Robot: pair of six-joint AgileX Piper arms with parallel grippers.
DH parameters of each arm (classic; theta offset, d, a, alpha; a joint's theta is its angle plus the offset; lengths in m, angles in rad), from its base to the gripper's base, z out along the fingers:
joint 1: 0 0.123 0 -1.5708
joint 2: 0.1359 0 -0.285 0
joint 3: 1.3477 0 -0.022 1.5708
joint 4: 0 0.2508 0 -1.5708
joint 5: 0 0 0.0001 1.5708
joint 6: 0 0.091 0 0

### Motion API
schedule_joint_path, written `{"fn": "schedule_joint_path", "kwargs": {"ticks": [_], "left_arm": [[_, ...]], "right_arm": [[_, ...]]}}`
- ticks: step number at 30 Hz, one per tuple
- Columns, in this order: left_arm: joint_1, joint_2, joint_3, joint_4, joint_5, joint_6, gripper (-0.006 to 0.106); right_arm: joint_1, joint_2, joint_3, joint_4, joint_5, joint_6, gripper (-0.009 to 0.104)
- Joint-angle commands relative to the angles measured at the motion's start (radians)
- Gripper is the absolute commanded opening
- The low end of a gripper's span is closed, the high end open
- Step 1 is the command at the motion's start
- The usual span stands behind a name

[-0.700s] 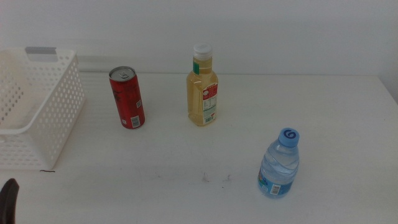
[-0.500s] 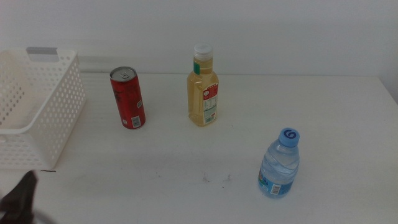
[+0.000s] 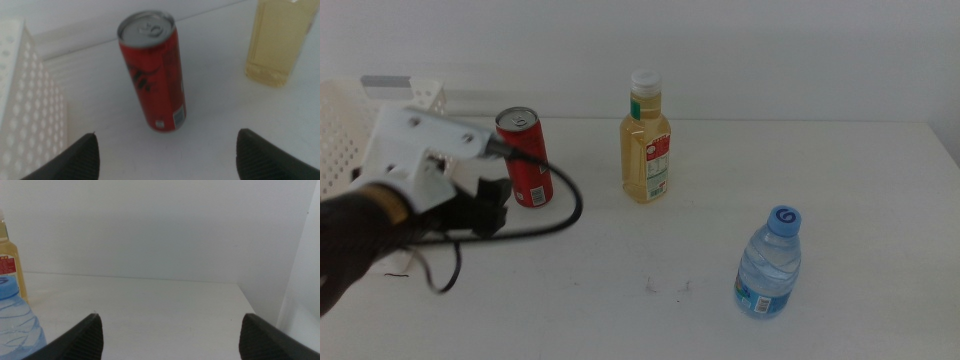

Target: Use arms to grab the bottles and put them into the dustbin to the left of the table.

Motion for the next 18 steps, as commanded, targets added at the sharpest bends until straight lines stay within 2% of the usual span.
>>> {"fn": "schedule_joint_path", "kwargs": {"ticks": [1, 18], "left_arm": [[-0.009, 0.053, -0.051, 0.011, -0.01, 0.0, 0.094], [-0.009, 0.139, -0.043, 0.027, -0.221, -0.006, 0.094]], "right_arm": [[-0.003, -0.005, 0.003, -0.002, -0.006, -0.005, 0.091], [-0.003, -0.005, 0.003, -0.002, -0.006, -0.005, 0.091]]}}
